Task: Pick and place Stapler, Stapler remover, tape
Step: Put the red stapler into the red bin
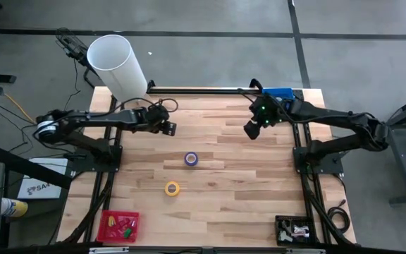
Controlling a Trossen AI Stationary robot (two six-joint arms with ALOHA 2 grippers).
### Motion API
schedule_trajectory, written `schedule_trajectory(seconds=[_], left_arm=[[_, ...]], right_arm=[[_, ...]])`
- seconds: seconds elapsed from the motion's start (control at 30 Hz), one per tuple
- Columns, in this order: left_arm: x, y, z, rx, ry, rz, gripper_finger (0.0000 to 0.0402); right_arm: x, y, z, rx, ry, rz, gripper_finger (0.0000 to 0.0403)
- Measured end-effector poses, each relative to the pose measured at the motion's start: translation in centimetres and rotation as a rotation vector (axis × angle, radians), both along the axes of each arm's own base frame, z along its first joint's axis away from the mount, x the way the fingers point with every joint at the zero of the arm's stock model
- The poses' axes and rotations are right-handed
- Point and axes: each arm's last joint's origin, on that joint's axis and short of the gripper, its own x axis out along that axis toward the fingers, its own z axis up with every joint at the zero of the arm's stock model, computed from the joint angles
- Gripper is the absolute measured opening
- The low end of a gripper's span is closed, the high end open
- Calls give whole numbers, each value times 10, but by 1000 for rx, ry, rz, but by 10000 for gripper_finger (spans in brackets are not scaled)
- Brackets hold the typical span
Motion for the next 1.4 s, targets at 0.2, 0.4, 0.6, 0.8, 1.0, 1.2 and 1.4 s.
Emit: schedule_trajectory(seconds=[0.2,0.4,0.6,0.8,1.0,1.2,1.4], left_arm=[[3,2,-9,15,53,2,266],[8,5,-25,21,136,-34,271],[11,7,-35,45,187,-15,269],[18,10,-41,77,176,-40,268],[22,12,-52,68,214,-56,268],[22,12,-55,64,228,-57,268],[22,11,-55,52,227,-55,268]], right_arm=[[-1,-2,0,-7,0,5,266],[0,-3,1,-15,-4,14,266],[0,-3,0,-15,-3,14,266],[0,-3,1,-16,-5,13,266],[0,-3,1,-16,-8,10,266],[0,-3,1,-14,-9,9,266],[0,-3,1,-15,-8,10,266]])
